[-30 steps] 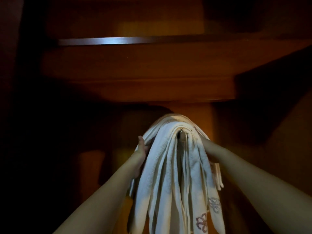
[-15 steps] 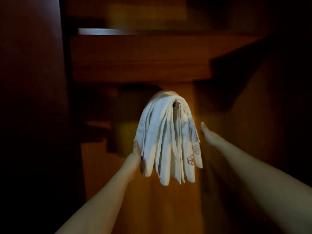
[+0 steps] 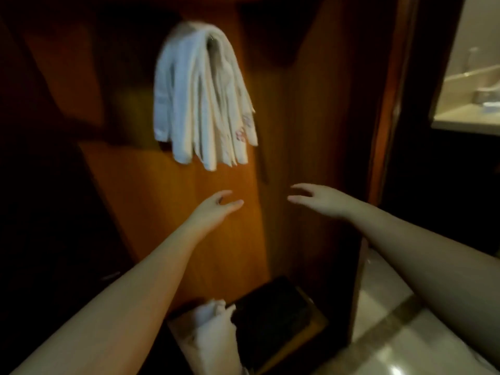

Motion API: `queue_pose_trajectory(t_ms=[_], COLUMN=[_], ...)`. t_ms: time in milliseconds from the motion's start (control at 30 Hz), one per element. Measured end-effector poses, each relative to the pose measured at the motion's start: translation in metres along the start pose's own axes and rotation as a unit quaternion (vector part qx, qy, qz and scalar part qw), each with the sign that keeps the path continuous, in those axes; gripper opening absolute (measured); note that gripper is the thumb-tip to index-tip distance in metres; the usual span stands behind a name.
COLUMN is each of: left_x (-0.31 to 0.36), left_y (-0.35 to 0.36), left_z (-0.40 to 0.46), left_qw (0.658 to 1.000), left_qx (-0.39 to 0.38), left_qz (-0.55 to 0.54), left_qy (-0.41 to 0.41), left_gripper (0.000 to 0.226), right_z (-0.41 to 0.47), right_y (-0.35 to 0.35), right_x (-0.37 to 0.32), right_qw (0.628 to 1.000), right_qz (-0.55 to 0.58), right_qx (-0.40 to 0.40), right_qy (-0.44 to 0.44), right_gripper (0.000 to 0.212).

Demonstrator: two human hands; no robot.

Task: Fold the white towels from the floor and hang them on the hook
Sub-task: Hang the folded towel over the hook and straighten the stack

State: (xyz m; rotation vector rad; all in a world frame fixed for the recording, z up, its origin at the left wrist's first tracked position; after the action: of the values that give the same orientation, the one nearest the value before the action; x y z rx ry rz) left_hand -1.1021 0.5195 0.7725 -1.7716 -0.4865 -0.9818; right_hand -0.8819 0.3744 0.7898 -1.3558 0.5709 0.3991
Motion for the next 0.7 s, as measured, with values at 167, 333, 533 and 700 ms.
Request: queue_pose_trajectory(t_ms=[167,333,533,700], left_x=[-0.016,-0.010,0.025,0.044], left_y=[0.105,0.235,0.408,0.540], left_z=[-0.007,-0.005,-0.005,-0.012], left_qw=[0.992,0.965,0.903,0.879], left_qx=[-0.095,-0.173,-0.244,-0.293], left_qz=[0.086,0.185,0.324,0.351], left_qy=[0.018,0.067,0.139,0.136], left_gripper=[0.063,0.065,0.067,0.069], right_z=[-0.070,-0.138,-0.235,-0.313], right_y=[0.024,0.034,0.045,0.039], right_x=[0.095,0.201,0.346,0.446], right_qw=[0.994,0.991,0.983,0.968], right_qz=[-0.094,-0.120,-0.080,-0.055], right_qx=[-0.055,-0.043,-0.068,-0.085], right_qy=[0.007,0.042,0.154,0.230], right_gripper=[0.075,0.076,0.077,0.074])
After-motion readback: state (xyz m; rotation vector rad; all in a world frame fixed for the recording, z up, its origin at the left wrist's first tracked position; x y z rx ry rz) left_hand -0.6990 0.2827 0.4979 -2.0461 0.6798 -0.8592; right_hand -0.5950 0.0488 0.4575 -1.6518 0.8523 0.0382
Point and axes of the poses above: each hand's wrist, its own z-axis towards the middle knuckle, its own y-axis out of the palm, x = y × z, the point moved 4 cm from there along z, towards the middle knuckle, and after that the axes turned 13 degrees about -y, right-handed, at the moved point
